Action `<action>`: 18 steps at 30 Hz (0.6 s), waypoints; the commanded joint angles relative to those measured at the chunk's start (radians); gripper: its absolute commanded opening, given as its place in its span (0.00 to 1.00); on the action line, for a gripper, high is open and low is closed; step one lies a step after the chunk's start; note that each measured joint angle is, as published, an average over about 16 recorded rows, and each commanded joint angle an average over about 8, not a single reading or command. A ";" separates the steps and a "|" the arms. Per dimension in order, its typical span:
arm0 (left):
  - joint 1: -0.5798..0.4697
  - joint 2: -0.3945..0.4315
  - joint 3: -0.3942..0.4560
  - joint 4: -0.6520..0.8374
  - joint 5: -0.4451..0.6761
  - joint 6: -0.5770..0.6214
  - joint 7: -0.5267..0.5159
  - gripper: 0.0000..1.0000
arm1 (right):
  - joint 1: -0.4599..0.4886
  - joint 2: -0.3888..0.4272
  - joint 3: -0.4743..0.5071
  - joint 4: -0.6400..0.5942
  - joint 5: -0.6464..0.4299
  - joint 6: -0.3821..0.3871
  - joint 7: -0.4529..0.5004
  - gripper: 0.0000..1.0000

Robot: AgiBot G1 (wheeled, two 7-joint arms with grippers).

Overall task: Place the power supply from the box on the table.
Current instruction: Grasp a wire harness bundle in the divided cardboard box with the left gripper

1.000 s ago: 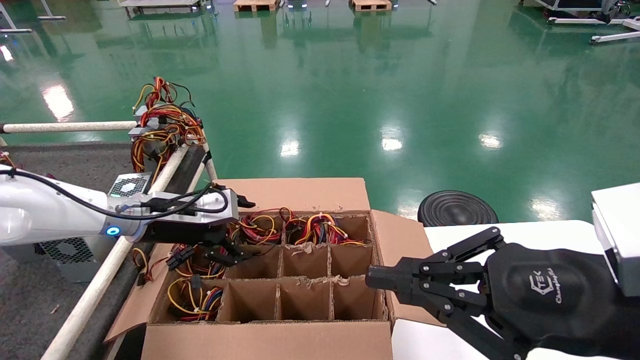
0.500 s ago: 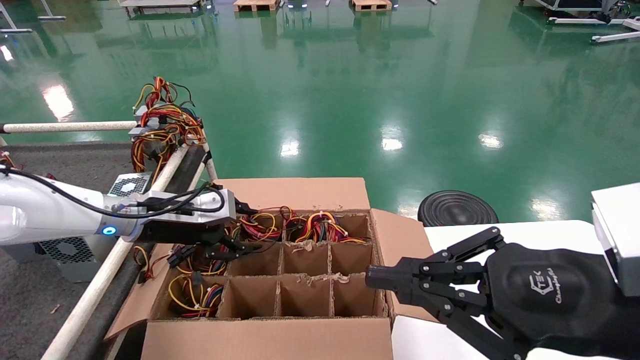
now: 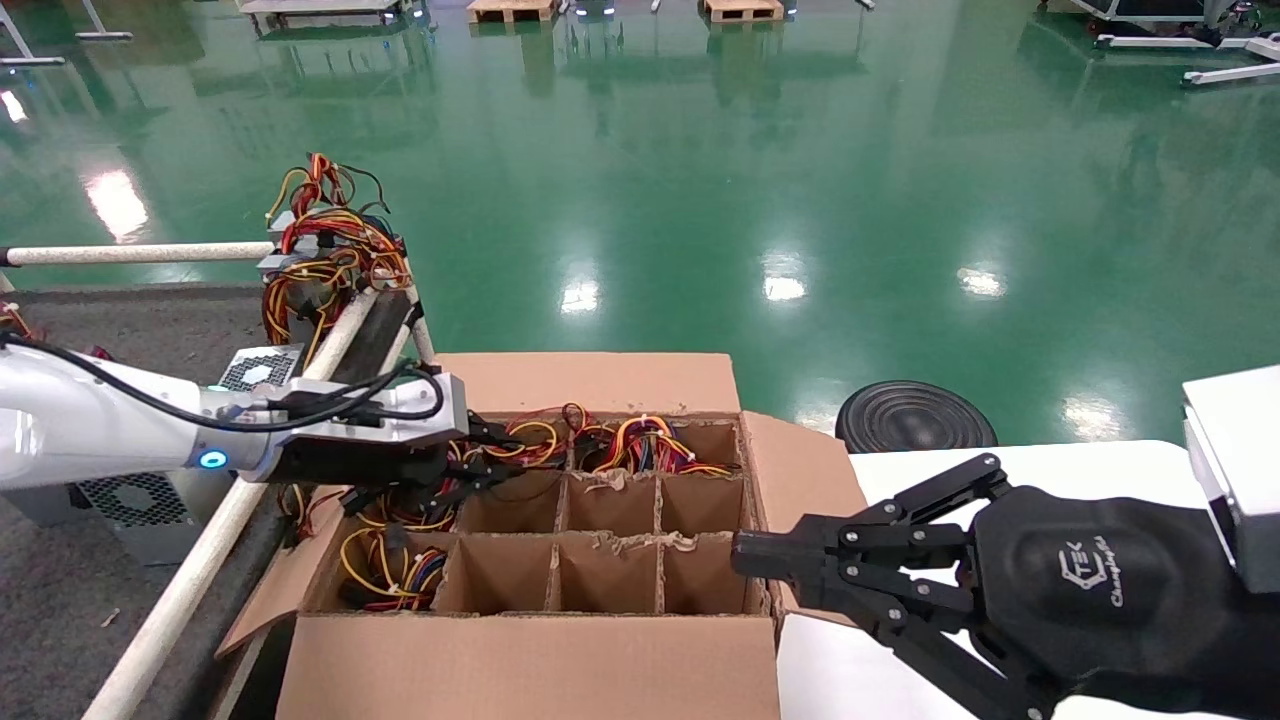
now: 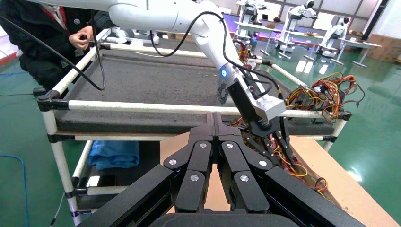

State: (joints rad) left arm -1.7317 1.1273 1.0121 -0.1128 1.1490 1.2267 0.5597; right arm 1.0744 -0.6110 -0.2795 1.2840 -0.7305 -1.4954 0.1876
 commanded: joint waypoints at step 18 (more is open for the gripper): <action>-0.039 -0.017 -0.022 -0.004 -0.029 0.039 0.013 0.00 | 0.000 0.000 0.000 0.000 0.000 0.000 0.000 0.00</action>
State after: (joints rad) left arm -1.7740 1.1089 0.9877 -0.1198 1.1170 1.2668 0.5758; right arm 1.0744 -0.6110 -0.2795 1.2840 -0.7305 -1.4954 0.1876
